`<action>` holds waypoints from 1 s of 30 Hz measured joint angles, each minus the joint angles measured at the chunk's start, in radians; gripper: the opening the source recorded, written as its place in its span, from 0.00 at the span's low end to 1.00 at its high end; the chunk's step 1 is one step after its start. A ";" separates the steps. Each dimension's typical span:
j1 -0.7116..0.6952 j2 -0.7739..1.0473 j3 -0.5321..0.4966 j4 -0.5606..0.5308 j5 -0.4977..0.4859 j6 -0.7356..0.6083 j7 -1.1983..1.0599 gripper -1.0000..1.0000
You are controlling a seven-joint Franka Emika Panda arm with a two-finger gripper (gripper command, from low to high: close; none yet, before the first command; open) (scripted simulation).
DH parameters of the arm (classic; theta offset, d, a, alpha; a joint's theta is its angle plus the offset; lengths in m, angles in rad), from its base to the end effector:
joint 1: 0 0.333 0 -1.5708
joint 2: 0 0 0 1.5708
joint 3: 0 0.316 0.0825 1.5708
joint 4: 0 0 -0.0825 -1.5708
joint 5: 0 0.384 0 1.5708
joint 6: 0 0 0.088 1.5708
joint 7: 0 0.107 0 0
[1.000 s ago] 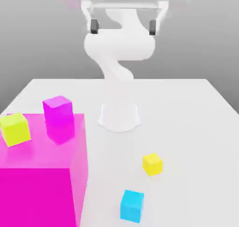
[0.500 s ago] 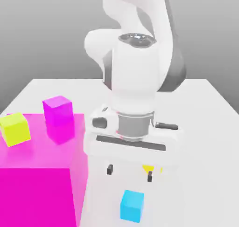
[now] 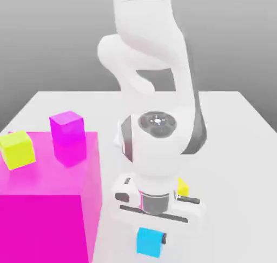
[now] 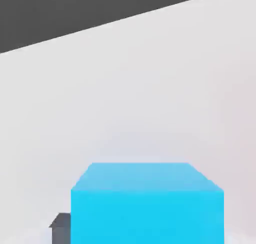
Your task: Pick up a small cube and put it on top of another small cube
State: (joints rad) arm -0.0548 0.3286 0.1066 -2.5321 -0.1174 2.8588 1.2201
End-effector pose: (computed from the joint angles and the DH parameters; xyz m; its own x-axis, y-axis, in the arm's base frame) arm 0.4525 0.0335 0.1532 0.4878 -0.8730 -0.0007 -0.8730 -0.4878 -0.0022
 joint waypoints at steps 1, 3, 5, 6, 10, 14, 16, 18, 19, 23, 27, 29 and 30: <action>-0.007 -0.033 0.010 -0.007 0.012 -0.026 -0.009 0.00; -0.016 -0.104 0.025 -0.021 0.037 -0.083 -0.028 0.00; -0.008 -0.174 0.048 -0.065 0.058 -0.110 -0.049 0.00; -0.001 -0.209 0.061 -0.092 0.070 -0.118 -0.061 0.00; 0.068 -0.350 0.100 -0.209 0.132 -0.143 -0.120 0.00; 0.130 -0.493 0.113 -0.329 0.202 -0.163 -0.186 0.00; 0.171 -0.564 0.114 -0.390 0.235 -0.173 -0.218 0.00; 0.215 -0.636 0.112 -0.451 0.265 -0.182 -0.249 0.00; 0.224 -0.640 0.113 -0.467 0.269 -0.169 -0.254 0.00; 0.208 -0.536 0.130 -0.476 0.244 -0.055 -0.240 0.00; 0.179 -0.395 0.139 -0.472 0.176 0.081 -0.195 0.00; 0.177 -0.366 0.131 -0.471 0.155 0.108 -0.182 1.00; 0.177 -0.366 0.131 -0.471 0.155 0.108 -0.182 1.00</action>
